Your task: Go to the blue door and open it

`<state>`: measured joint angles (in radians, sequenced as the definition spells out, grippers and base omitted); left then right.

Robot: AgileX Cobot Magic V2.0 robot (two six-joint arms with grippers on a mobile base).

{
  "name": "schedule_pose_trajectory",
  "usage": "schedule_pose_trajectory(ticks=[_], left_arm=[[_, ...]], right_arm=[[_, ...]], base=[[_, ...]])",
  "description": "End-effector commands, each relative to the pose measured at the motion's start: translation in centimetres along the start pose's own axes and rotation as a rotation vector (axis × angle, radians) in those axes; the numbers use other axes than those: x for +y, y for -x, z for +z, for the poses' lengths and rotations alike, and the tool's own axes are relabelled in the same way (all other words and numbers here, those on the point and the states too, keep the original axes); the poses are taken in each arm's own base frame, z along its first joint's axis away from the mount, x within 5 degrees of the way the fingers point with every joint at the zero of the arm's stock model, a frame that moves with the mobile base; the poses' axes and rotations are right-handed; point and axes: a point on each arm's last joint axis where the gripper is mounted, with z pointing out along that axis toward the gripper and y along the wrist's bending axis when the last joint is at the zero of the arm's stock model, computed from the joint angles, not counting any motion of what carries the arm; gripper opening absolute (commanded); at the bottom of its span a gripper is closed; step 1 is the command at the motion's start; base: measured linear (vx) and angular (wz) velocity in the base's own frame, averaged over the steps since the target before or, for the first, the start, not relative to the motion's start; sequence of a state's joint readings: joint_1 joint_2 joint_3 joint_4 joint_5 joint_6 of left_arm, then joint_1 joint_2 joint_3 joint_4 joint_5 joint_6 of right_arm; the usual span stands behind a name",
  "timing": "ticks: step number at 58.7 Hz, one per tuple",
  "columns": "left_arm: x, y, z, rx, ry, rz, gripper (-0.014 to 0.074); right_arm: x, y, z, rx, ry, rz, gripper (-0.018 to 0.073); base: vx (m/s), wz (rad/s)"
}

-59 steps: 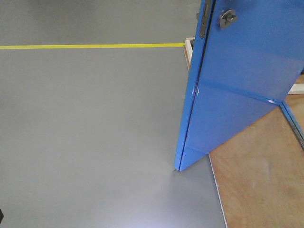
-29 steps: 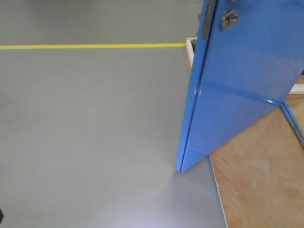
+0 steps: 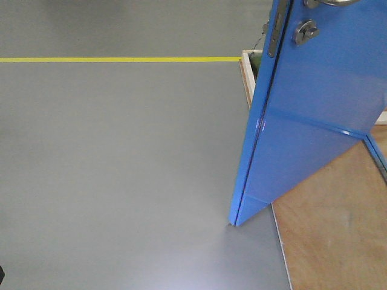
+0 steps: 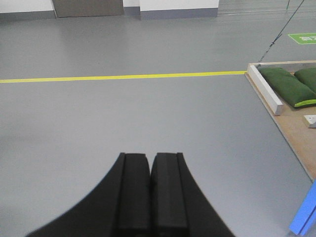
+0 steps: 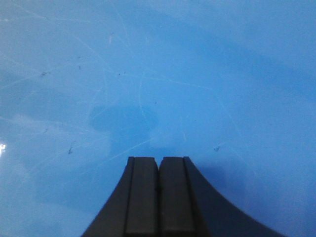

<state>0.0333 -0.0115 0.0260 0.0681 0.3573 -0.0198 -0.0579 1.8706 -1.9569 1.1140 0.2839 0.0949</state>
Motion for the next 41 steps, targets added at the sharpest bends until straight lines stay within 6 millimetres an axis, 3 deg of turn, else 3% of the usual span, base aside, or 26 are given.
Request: schedule_pose_trajectory(ticks=[1, 41], left_arm=[[0.0, 1.42, -0.36, -0.117, -0.004, -0.009, 0.0073], [0.0, 1.42, -0.36, -0.117, -0.004, -0.009, 0.0073]], right_arm=[[3.38, 1.4, -1.88, -0.077, 0.082, -0.016, 0.0008], [3.38, 1.4, -1.88, -0.077, 0.082, -0.018, 0.0008]], base=[[0.08, 0.06], [0.12, 0.07]])
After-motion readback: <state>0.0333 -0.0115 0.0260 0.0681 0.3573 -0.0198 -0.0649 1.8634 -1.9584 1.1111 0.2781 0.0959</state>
